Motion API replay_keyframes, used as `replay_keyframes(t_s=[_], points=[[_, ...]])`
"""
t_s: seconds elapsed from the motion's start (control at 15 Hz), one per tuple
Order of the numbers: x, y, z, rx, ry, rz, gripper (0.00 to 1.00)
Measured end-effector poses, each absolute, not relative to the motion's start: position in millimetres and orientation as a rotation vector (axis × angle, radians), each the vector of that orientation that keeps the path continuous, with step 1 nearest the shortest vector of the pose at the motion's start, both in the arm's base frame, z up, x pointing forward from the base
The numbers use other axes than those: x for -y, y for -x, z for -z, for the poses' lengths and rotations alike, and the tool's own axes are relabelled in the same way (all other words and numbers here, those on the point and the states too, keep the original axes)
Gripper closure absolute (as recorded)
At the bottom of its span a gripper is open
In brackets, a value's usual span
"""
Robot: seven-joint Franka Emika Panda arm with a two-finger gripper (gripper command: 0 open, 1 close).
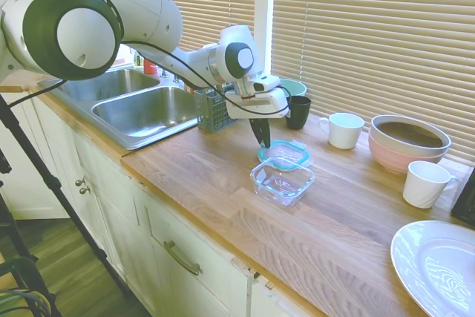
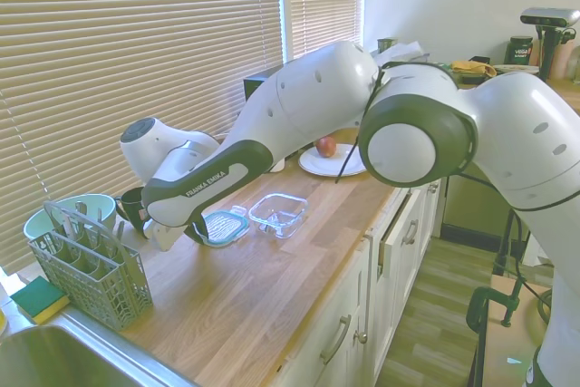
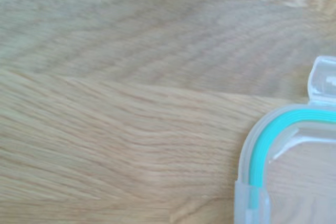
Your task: Cover the lid of the food container
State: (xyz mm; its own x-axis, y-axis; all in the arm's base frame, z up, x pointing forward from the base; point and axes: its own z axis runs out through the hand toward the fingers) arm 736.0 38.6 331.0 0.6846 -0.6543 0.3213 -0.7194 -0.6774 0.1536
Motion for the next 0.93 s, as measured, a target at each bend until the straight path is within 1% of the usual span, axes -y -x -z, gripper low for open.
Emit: replay_keyframes(t_s=[0.33, 0.73, 0.93], points=[[-61, -719, -382, 1.078, -2.669, -0.410, 1.00], [-92, -673, -432, 1.032, -2.741, -0.436, 1.00], [-97, -654, -448, 1.024, -2.763, -0.443, 1.00]])
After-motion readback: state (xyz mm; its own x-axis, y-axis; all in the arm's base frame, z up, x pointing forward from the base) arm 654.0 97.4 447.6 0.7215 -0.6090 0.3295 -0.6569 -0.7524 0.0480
